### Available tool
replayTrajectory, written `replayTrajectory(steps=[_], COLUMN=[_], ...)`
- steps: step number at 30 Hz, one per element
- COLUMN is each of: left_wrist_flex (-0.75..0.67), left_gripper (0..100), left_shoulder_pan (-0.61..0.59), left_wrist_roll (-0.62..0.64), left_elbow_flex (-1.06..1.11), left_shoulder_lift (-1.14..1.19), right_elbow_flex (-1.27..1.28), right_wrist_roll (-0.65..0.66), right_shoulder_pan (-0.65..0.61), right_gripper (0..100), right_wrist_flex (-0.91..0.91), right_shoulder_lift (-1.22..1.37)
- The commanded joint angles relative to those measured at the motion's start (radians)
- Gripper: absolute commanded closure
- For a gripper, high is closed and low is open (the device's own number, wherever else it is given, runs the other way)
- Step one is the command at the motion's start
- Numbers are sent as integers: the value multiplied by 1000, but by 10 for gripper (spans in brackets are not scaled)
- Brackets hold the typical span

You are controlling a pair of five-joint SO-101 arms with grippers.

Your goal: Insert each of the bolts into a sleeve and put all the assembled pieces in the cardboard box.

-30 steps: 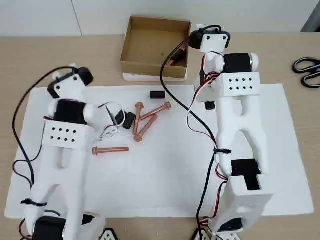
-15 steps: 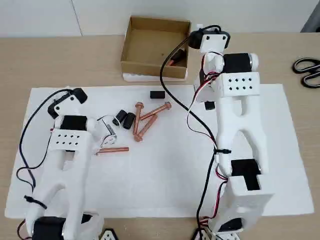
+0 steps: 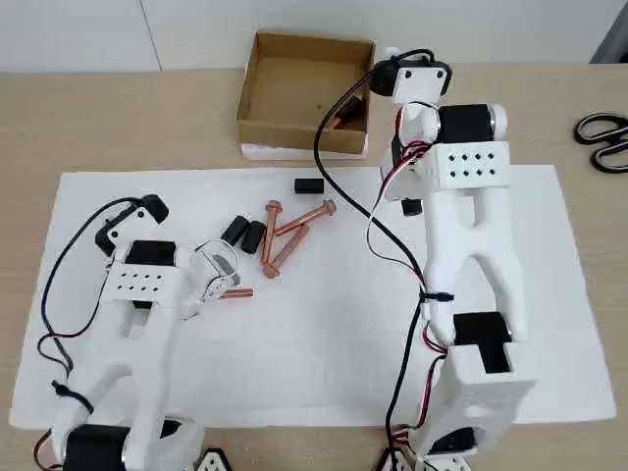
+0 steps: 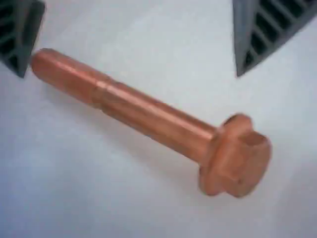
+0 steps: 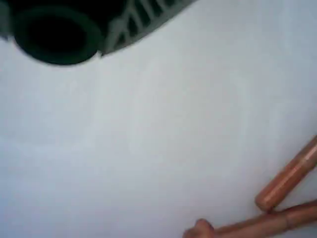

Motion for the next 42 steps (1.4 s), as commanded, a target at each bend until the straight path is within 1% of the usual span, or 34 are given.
replayTrajectory(steps=[1,10,18,27,29,32,35,39,42], left_wrist_flex=[-40,-48,-209,-236,-236,-236,-284,-419,-470], left_gripper=[742,742,742,743,765,838,904,927,928], left_shoulder_pan=[0,-5,-6,-8,-8,-8,-8,-8,-8], left_wrist_roll=[31,43,43,43,43,43,41,41,41], left_elbow_flex=[4,7,110,119,120,120,137,217,246], left_shoulder_lift=[-29,-28,-29,-28,-28,-28,-28,-28,-28], right_elbow_flex=[-58,-58,-58,-58,-58,-58,-58,-58,-58], right_wrist_roll=[-12,-12,-12,-12,-12,-12,-12,-12,-12], right_shoulder_pan=[4,4,5,5,4,4,4,4,8], right_gripper=[995,995,995,995,995,995,995,995,995], right_wrist_flex=[-15,-15,-15,-15,-15,-16,-16,-13,-8], right_shoulder_lift=[-13,-13,-13,-13,-13,-13,-13,-13,-13])
